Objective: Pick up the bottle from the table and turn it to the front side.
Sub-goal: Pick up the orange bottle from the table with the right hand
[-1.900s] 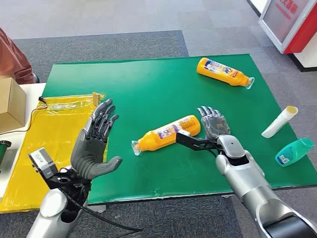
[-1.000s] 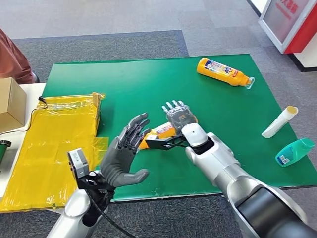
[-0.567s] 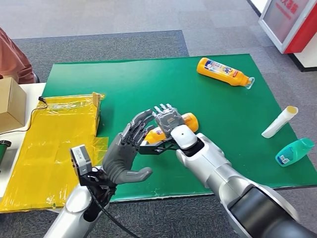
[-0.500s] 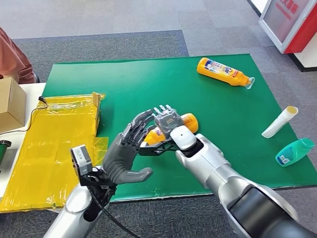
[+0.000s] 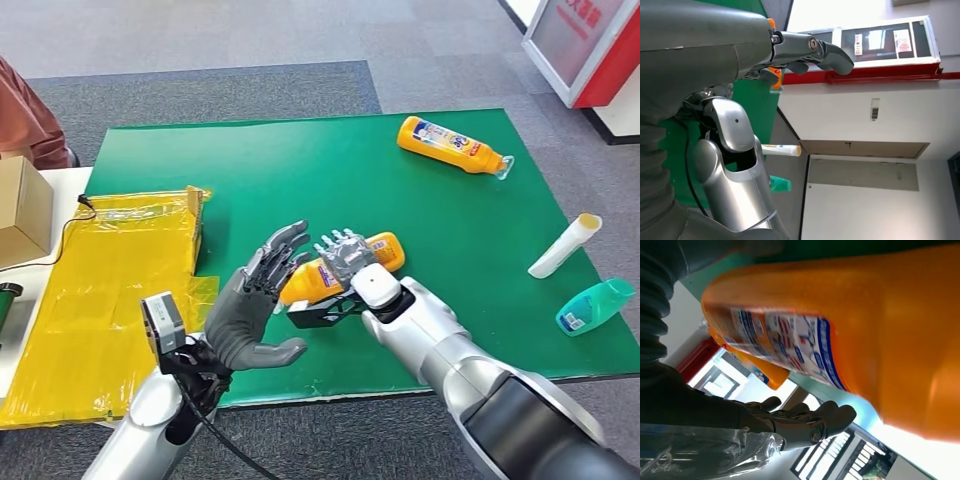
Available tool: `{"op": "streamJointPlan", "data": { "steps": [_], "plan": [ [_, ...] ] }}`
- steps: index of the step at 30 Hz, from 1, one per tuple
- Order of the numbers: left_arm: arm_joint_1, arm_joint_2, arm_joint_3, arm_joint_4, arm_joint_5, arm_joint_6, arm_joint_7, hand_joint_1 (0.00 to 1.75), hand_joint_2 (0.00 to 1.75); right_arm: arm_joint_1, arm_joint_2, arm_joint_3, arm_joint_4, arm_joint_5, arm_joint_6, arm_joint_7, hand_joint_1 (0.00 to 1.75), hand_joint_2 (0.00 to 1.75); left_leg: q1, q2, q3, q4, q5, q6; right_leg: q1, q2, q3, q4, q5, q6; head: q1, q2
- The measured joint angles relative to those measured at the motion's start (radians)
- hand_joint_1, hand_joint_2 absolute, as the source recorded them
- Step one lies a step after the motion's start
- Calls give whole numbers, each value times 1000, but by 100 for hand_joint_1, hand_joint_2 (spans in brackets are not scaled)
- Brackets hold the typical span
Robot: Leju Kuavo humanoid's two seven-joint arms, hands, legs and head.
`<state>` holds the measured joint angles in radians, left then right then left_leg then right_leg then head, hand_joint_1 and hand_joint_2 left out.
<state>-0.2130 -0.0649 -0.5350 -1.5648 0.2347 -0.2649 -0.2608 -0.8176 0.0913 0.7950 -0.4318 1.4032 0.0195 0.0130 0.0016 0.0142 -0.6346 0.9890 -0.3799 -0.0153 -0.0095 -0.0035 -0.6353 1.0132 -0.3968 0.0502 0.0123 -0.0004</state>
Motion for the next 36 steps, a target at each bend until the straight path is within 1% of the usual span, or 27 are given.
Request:
{"op": "streamJointPlan", "data": {
  "steps": [15,24,34,36],
  "plan": [
    [12,1,-8,0,7,-5,-8,0,175,-12,-31,7,45,-20,20,-5,0,175,0,0,0,0,0,0,0,0,0,0,0,0,0,0],
    [21,5,-22,0,13,-12,-13,0,175,-23,-48,7,62,-20,32,15,0,175,0,0,0,0,0,0,0,0,0,0,0,0,0,0],
    [20,7,-36,0,16,-26,-15,0,175,-23,-73,-6,83,-37,31,56,0,175,0,0,0,0,0,0,0,0,1,0,0,1,0,0],
    [20,7,-37,0,16,-27,-15,0,175,-23,-75,-10,87,-40,31,58,88,175,0,0,0,0,0,0,0,0,0,0,1,1,0,0]
  ]
}}
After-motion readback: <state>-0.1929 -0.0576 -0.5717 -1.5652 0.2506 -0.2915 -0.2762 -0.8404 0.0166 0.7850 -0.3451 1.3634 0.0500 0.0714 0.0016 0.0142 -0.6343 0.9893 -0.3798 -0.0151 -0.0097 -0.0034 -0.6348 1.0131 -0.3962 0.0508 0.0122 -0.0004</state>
